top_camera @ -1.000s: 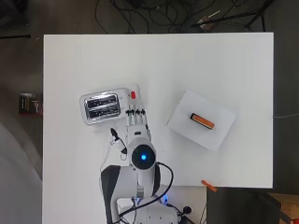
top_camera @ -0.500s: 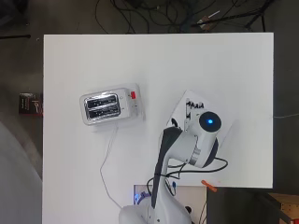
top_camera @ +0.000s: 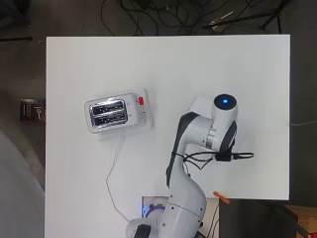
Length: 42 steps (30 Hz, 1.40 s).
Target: Teleoperate dual arm-hand system to toast a bread
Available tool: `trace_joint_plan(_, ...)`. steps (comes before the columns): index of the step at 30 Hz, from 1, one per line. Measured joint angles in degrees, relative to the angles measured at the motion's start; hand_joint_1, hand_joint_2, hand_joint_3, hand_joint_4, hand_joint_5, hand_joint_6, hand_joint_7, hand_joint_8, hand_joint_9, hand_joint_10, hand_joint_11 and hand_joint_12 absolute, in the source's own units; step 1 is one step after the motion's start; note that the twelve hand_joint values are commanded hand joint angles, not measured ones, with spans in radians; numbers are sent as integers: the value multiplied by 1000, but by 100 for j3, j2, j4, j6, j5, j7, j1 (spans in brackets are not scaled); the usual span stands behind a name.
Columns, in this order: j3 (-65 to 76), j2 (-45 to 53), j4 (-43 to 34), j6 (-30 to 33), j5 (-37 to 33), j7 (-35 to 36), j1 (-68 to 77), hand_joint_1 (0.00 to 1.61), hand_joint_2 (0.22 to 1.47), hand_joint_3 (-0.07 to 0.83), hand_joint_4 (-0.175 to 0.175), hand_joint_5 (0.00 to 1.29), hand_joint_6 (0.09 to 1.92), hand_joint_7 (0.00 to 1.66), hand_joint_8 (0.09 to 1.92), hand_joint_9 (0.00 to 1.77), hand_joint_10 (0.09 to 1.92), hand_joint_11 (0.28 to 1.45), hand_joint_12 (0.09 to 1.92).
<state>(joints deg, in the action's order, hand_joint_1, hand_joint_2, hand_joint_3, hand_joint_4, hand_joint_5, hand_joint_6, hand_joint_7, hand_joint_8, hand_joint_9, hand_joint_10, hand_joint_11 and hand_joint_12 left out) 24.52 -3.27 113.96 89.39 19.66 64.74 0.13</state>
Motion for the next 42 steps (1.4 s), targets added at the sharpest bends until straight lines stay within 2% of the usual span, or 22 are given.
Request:
trace_joint_plan(4,19,396,-44,-2,66,27,-62,382,936,-2,-23,412,87,525,87,630,87,476,87)
trace_joint_plan(10,258,914,102,186,-80,202,-221,443,969,11,-21,421,87,544,87,643,87,478,87)
trace_joint_plan(11,286,890,140,222,-97,227,-234,468,991,11,-9,472,87,571,87,664,87,486,87)
trace_joint_plan(12,305,866,161,255,-113,249,-245,791,1046,8,-67,632,463,696,333,767,370,573,87)
trace_joint_plan(13,308,859,168,287,-109,254,-251,1011,1080,2,-110,747,725,872,605,939,631,709,87)
trace_joint_plan(14,289,843,188,348,-61,239,-260,1029,1124,-7,-14,805,925,1051,625,1091,793,762,296)
trace_joint_plan(15,260,801,244,446,24,224,-269,1001,1160,-8,70,818,1067,1173,549,1193,824,732,543)
trace_joint_plan(17,236,728,399,642,132,178,-282,1154,1161,-3,-79,779,1121,1130,838,1295,728,652,827)
trace_joint_plan(18,225,725,459,696,149,145,-287,1195,1165,-2,-126,753,1143,1096,940,1325,655,628,890)
trace_joint_plan(20,203,778,487,765,156,96,-295,1032,1194,-1,64,780,1215,1216,584,1384,524,615,974)
trace_joint_plan(21,213,774,486,794,168,84,-280,1098,1177,-1,-8,783,1169,1192,682,1409,474,614,989)
trace_joint_plan(23,267,605,579,903,188,109,-170,1006,1192,-2,102,801,1204,1261,509,1433,434,614,973)
trace_joint_plan(24,264,394,688,1027,139,193,-107,973,1200,-1,137,801,1225,1316,395,1433,456,618,983)
trace_joint_plan(25,212,177,789,1129,86,270,-86,953,1206,-1,157,799,1241,1358,311,1426,490,616,1005)
trace_joint_plan(29,-501,-823,966,1481,-230,461,-51,926,1219,0,175,783,1275,1418,162,1401,556,616,1023)
trace_joint_plan(31,-1013,-1107,924,1457,-530,452,17,910,1236,-3,175,756,1315,1401,87,1409,382,627,844)
trace_joint_plan(34,-1714,-1208,784,1360,-1141,458,134,883,1261,-1,175,713,1379,1365,87,1429,112,677,511)
trace_joint_plan(38,-2730,-919,226,1250,-2203,500,321,882,1259,1,175,714,1378,1356,87,1435,87,752,220)
trace_joint_plan(39,-2948,-779,57,1202,-2411,532,363,1009,1227,0,49,709,1338,1262,331,1431,87,766,166)
trace_joint_plan(40,-3125,-606,-136,1115,-2545,583,400,1107,1207,2,-52,690,1324,1168,630,1429,87,774,127)
trace_joint_plan(41,-3243,-417,-333,1034,-2598,645,430,1164,1200,1,-113,672,1324,1103,826,1417,87,772,96)
trace_joint_plan(42,-3336,-195,-536,979,-2617,743,459,1194,1198,1,-145,659,1330,1065,932,1398,87,760,87)
